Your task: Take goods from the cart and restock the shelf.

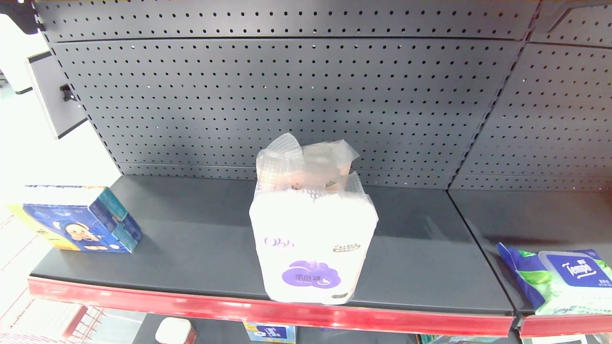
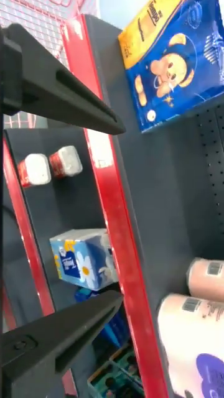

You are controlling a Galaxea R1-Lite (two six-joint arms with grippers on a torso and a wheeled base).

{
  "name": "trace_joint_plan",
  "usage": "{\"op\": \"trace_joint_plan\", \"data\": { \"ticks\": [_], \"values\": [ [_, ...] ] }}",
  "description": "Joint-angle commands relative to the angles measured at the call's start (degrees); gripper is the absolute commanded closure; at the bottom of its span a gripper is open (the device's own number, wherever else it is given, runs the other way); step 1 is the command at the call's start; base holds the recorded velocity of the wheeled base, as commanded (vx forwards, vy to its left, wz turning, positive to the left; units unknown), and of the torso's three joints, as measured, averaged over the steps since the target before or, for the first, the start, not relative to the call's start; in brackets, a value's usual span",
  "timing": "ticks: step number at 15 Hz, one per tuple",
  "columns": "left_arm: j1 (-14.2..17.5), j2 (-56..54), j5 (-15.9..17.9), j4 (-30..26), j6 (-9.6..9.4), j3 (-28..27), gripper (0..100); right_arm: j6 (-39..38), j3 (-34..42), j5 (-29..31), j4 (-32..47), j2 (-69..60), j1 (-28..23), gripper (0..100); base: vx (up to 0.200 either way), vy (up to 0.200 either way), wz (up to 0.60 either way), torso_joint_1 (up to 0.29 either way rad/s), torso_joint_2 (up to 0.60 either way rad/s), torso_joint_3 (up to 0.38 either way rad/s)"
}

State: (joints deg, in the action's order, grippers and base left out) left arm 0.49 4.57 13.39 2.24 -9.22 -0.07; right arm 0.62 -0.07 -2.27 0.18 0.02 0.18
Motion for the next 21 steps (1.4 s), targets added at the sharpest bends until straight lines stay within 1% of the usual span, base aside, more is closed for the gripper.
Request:
{"op": "trace_joint_plan", "data": {
  "ticks": [1,2,3,5,6,8,9,10,11,12,16,19,21],
  "values": [
    [0.0,-4.4,-3.9,0.1,0.51,0.1,0,0.0,0.0,0.0,0.0,0.0,0.0,0,0.000,0.000,0.00,0.000,0.00,0.000],
    [-0.2,-4.6,-6.2,0.1,0.95,0.1,0,0.0,0.0,0.0,0.0,0.0,0.0,0,0.000,0.000,0.00,0.000,0.00,0.000],
    [-0.2,-4.6,-11.2,0.1,3.50,0.1,0,0.0,0.0,0.0,0.0,0.0,0.0,0,0.000,0.000,0.00,0.000,0.00,0.000],
    [-0.2,-4.6,-13.7,0.0,6.67,0.1,0,-0.2,0.1,0.0,0.0,0.0,0.0,0,0.000,0.000,0.00,0.000,0.00,0.000],
    [-0.3,-4.6,-14.3,-0.1,7.19,0.1,0,-0.4,0.1,0.1,0.0,0.0,0.0,0,0.000,0.000,0.00,0.000,0.00,0.000],
    [-0.3,-4.6,-14.1,-0.2,7.28,0.1,0,-0.8,0.0,0.2,0.0,0.0,0.0,0,0.000,0.000,0.00,0.000,0.00,0.000],
    [-0.3,-4.6,-14.4,-2.2,9.13,0.1,0,-0.7,0.1,0.2,0.0,0.0,0.0,0,0.000,0.000,0.00,0.000,0.00,0.000],
    [-0.3,-4.6,-14.4,-2.2,11.85,0.1,0,-0.6,0.0,0.2,0.0,0.0,0.0,0,0.000,0.000,0.00,0.000,0.00,0.000],
    [-0.3,-4.6,-14.9,-2.2,10.62,0.1,0,-0.4,0.1,0.2,0.0,0.0,0.0,0,0.000,0.000,0.00,0.000,0.00,0.000],
    [-0.3,-4.6,-14.9,-2.2,10.36,0.1,0,-0.5,0.1,0.2,0.0,0.0,0.0,0,0.000,0.000,0.00,0.000,0.00,0.000],
    [-0.3,-4.6,-14.7,-2.2,10.36,0.1,0,-0.6,0.1,0.3,0.0,0.0,0.0,0,0.000,0.000,0.00,0.000,0.00,0.000],
    [-0.3,-4.6,-15.1,-2.2,10.97,0.1,0,-0.8,0.0,0.4,0.0,0.0,0.0,0,0.000,0.000,0.00,0.000,0.00,0.000],
    [-0.3,-4.6,-15.1,-2.2,10.80,0.1,0,-1.1,0.0,0.9,0.0,0.0,0.0,0,0.000,0.000,0.00,0.000,0.00,0.000]
  ]
}}
